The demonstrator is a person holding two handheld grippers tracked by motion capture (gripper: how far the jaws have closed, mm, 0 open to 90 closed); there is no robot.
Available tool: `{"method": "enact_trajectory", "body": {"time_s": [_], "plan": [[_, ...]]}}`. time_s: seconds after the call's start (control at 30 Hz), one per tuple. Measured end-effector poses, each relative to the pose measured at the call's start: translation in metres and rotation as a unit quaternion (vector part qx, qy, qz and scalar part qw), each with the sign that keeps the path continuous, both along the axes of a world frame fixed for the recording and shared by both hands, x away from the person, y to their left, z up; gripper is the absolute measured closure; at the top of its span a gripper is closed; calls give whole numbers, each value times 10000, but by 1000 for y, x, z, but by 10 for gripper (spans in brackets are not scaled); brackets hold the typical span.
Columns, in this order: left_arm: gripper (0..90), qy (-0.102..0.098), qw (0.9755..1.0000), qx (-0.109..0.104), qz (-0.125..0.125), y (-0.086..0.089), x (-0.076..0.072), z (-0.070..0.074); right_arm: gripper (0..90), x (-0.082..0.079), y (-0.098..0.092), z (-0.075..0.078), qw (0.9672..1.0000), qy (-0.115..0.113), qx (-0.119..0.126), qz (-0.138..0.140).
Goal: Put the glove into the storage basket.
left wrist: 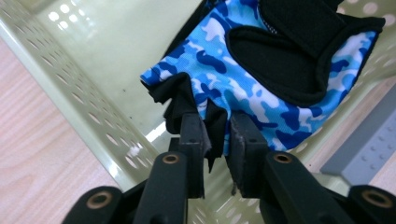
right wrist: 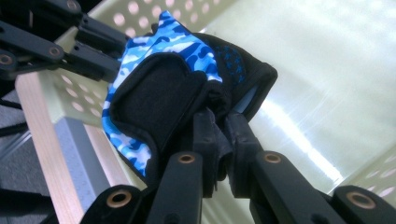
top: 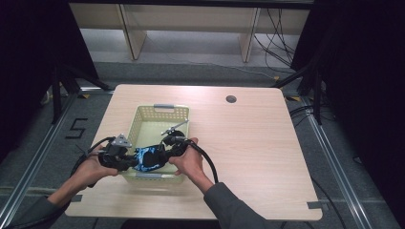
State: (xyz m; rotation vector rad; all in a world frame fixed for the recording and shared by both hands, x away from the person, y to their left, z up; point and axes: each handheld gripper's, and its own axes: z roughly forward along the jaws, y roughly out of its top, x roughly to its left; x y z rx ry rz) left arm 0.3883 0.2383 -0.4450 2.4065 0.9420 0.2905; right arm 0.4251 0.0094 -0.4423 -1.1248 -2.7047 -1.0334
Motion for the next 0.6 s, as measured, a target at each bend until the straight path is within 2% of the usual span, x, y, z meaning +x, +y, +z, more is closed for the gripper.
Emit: {"method": "enact_trajectory", "body": {"time_s": [0.17, 0.23, 0.27, 0.37, 0.4, 0.43, 0.47, 0.5, 0.53, 0.57, 0.6], "plan": [[673, -4, 10000, 35, -28, 1, 2, 1, 849, -3, 4, -6, 9998, 159, -116, -42], [657, -91, 9999, -47, 78, 1, 3, 2, 846, -4, 6, -9, 9997, 159, -197, -26], [645, -35, 10000, -30, 50, 2, 4, 4, 844, -4, 7, -10, 9997, 131, -203, -6], [614, -113, 9999, -59, 56, 0, 3, 9, 829, -4, 8, -11, 9996, 156, -241, 0], [600, -194, 9998, -41, 51, 0, 3, 11, 823, -5, 8, -10, 9995, 175, -269, -13], [583, -162, 9998, -27, 70, -1, 3, 13, 814, -6, 7, -10, 9994, 196, -300, -31], [578, -265, 9994, -122, 180, -2, 2, 11, 810, -5, 6, -11, 9995, 127, -298, 5], [568, -245, 9996, -112, 97, -2, 2, 13, 805, -6, 6, -10, 9994, 145, -299, 0], [555, -243, 9995, -169, 132, -2, 1, 13, 802, -7, 7, -9, 9994, 139, -322, -10], [537, -140, 9997, -162, 106, -2, 1, 13, 800, -8, 7, -9, 9994, 90, -338, 5], [536, -170, 9997, -166, 90, -3, 1, 12, 794, -9, 8, -9, 9994, 107, -332, 9]]}}
